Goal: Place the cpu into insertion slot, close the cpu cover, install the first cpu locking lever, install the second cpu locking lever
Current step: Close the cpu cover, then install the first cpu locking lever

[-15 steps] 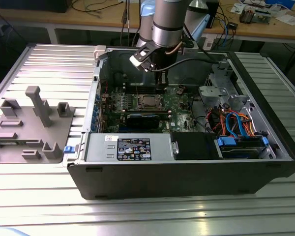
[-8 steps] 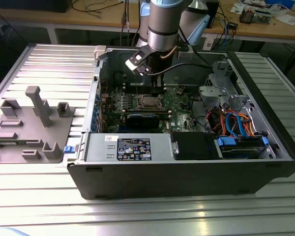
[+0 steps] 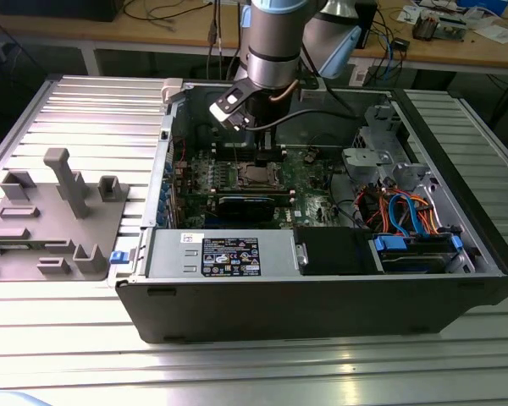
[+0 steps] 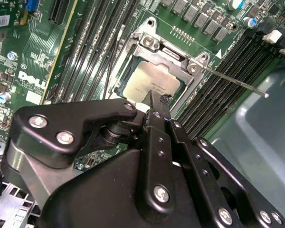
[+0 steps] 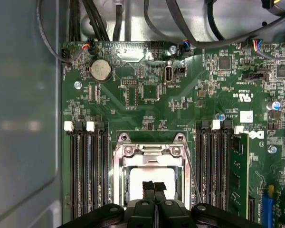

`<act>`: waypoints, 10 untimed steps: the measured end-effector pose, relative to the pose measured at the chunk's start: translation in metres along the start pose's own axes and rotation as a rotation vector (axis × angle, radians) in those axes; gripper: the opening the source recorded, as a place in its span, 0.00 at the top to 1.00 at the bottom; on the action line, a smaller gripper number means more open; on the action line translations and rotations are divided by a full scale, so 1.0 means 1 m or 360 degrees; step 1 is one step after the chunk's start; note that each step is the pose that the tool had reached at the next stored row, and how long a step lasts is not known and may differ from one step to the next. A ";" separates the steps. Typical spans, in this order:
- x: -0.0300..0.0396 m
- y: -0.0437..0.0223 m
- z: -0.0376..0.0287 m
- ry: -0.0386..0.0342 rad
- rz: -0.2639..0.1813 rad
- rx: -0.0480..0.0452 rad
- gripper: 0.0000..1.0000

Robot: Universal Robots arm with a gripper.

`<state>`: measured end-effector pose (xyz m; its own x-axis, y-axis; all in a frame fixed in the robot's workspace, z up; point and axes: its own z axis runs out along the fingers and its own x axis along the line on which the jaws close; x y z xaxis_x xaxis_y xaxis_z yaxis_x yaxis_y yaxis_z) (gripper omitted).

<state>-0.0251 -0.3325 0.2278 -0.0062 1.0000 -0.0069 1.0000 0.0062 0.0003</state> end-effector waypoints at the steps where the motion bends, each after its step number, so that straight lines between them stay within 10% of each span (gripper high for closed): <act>1: 0.0000 -0.0002 0.0001 0.0000 0.0000 0.0000 0.89; 10: 0.0000 -0.0017 0.0007 0.0000 0.0000 0.0000 0.89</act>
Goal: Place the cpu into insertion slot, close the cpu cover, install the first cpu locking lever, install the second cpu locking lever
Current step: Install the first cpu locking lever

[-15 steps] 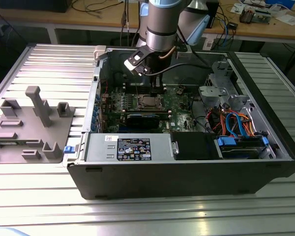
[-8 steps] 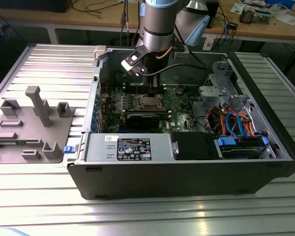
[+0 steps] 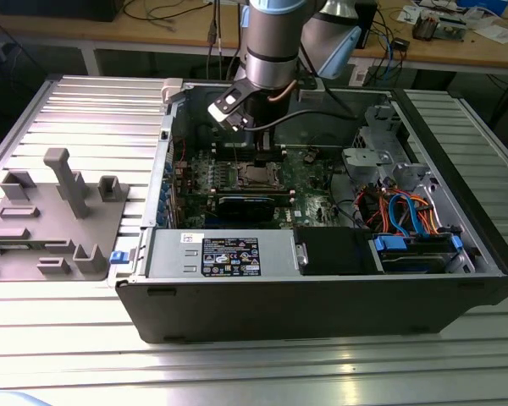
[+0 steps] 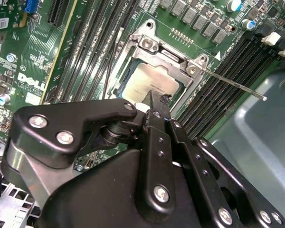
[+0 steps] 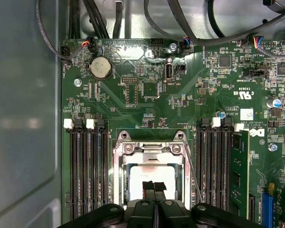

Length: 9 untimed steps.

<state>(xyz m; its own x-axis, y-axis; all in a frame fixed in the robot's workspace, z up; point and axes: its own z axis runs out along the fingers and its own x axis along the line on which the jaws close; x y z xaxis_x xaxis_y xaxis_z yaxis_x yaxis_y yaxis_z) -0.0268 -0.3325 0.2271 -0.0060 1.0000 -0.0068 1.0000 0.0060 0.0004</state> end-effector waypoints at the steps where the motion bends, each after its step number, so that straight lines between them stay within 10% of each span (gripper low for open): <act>1: 0.0000 -0.0001 0.0000 0.0000 0.0000 0.0000 0.89; 9: 0.0000 -0.0010 0.0004 0.0000 -0.0078 -0.0001 0.89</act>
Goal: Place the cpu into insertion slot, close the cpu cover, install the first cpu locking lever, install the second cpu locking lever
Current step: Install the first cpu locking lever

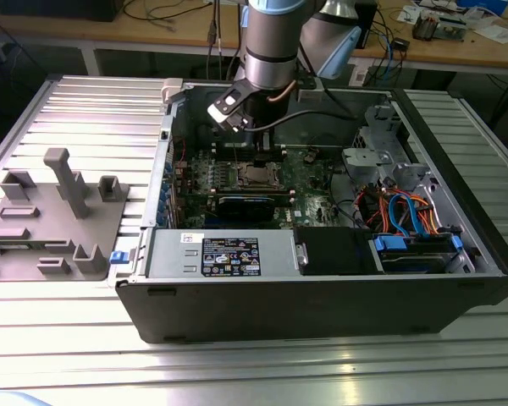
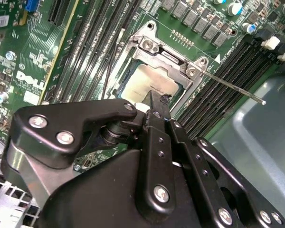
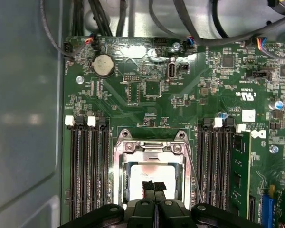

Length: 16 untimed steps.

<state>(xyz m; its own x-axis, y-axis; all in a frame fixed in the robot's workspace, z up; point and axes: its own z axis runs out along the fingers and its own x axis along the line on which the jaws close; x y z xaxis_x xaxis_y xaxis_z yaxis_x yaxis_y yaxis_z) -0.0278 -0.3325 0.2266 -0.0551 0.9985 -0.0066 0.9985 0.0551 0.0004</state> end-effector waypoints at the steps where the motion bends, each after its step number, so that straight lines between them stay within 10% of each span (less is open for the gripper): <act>1: 0.0000 0.0000 0.0000 0.0000 -0.0049 0.0000 0.89; 6: 0.0000 0.0000 0.0000 0.0000 -0.0224 -0.0001 0.89; 16: 0.0000 0.0000 0.0000 0.0000 -0.0237 -0.0002 0.89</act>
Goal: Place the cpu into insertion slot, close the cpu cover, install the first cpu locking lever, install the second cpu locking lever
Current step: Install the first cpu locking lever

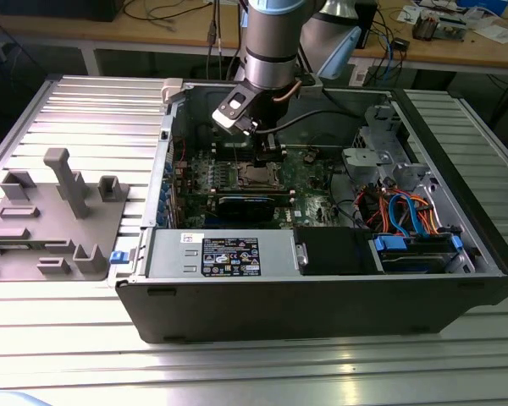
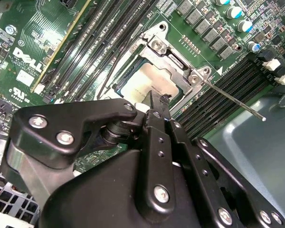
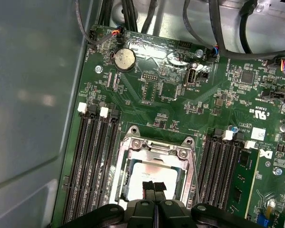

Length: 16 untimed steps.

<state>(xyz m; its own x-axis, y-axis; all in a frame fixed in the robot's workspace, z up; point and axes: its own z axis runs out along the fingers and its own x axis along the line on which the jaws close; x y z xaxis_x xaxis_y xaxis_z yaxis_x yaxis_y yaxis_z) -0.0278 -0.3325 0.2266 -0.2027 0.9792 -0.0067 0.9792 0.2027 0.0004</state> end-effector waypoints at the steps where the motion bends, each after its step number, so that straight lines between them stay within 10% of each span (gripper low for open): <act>1: 0.0000 0.0000 0.0000 0.0000 0.0000 0.0000 0.89; 16: 0.0000 0.0000 0.0000 0.0000 -0.0207 -0.0001 0.89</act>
<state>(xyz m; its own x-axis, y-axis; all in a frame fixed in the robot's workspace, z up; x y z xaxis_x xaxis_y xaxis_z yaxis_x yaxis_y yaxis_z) -0.0278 -0.3325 0.2266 -0.3277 0.9447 -0.0066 0.9448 0.3277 0.0004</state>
